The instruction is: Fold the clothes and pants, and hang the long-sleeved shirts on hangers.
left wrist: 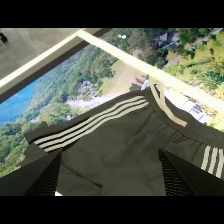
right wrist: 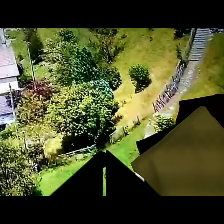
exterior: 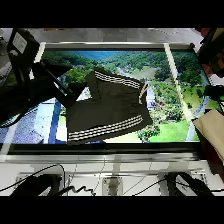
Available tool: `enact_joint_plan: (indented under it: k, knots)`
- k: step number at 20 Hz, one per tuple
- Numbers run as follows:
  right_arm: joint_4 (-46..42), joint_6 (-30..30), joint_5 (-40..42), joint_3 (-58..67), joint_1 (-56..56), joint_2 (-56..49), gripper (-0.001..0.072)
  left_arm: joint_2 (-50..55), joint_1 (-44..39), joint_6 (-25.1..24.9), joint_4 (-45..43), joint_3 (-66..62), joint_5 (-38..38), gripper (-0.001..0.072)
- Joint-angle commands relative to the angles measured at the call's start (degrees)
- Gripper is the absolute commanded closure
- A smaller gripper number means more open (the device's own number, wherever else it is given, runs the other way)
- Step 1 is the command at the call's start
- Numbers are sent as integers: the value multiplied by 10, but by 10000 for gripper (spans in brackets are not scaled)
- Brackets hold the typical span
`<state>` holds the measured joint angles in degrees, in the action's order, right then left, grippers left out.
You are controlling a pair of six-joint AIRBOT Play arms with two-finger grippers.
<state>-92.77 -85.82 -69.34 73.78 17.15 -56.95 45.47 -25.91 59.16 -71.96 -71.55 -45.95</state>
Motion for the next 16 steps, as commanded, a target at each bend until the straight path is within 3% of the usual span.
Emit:
enact_joint_plan:
  k: [1, 11, 16]
  knots:
    - [0, 0, 0, 0, 0, 0, 685, 0, 1, 0, 0, 0, 0, 9]
    - [2, -1, 0, 0, 0, 0, 685, 0, 1, 0, 0, 0, 0, 10]
    - [88, 1, 2, -2, 0, -7, 685, 0, 1, 0, 0, 0, 0, 10]
